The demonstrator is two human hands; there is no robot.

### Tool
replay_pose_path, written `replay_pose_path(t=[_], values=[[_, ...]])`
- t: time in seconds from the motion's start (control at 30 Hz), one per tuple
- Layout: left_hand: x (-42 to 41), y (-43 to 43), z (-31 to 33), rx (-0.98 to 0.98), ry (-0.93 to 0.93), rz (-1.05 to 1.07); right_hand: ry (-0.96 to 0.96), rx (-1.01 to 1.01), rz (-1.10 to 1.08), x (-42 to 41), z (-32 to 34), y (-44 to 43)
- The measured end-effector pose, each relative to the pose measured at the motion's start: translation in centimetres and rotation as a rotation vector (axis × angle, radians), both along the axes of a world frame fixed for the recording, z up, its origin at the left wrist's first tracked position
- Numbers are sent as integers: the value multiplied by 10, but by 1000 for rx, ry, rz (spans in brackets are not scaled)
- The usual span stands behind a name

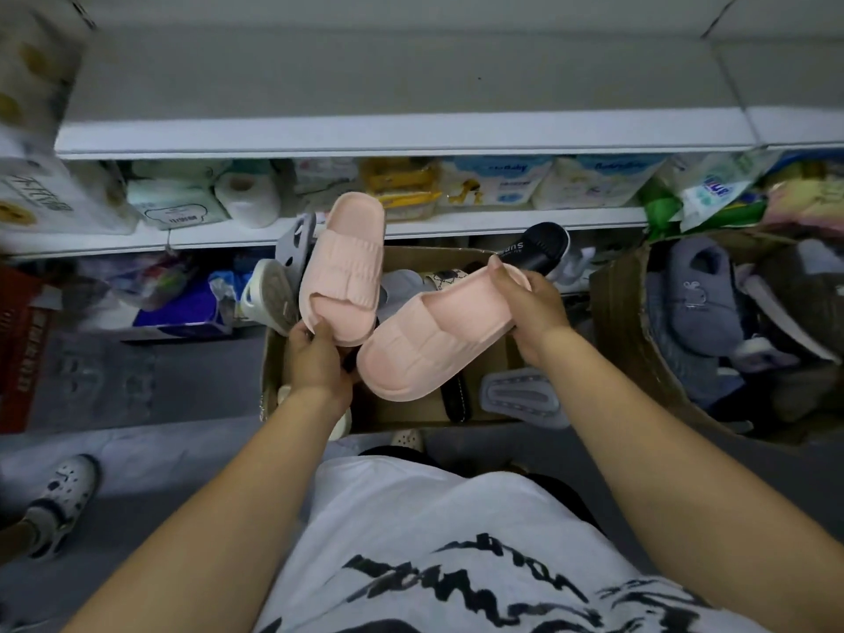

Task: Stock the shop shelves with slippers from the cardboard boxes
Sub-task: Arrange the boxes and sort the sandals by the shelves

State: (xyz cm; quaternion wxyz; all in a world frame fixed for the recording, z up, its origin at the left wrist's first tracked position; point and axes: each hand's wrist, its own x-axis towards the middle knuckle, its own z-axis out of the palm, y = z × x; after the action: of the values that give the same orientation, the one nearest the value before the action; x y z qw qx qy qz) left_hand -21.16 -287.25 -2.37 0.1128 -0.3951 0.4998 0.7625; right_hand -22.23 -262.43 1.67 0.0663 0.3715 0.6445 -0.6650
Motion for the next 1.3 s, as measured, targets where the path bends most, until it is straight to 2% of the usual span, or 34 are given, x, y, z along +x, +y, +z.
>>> replay_pose_path(t=[0.1,0.17,0.43,0.57,0.77,0.87,1.0,1.3], values=[[2,15,4,18,-4,5,45,-117,-191,8,2,3],[5,29,9,46,-3,-7,59,-126,-266,13,3,7],[37,110,33,97,89,-84,131,2,-299,55,13,41],[56,152,45,109,112,-46,237,-18,-337,77,24,82],[86,218,73,131,162,-33,312,32,-245,98,45,146],[94,244,84,162,193,3,322,95,-106,105,52,171],[103,264,100,181,261,21,347,76,92,110,59,191],[78,259,164,142,478,-5,555,-75,95,70,114,187]])
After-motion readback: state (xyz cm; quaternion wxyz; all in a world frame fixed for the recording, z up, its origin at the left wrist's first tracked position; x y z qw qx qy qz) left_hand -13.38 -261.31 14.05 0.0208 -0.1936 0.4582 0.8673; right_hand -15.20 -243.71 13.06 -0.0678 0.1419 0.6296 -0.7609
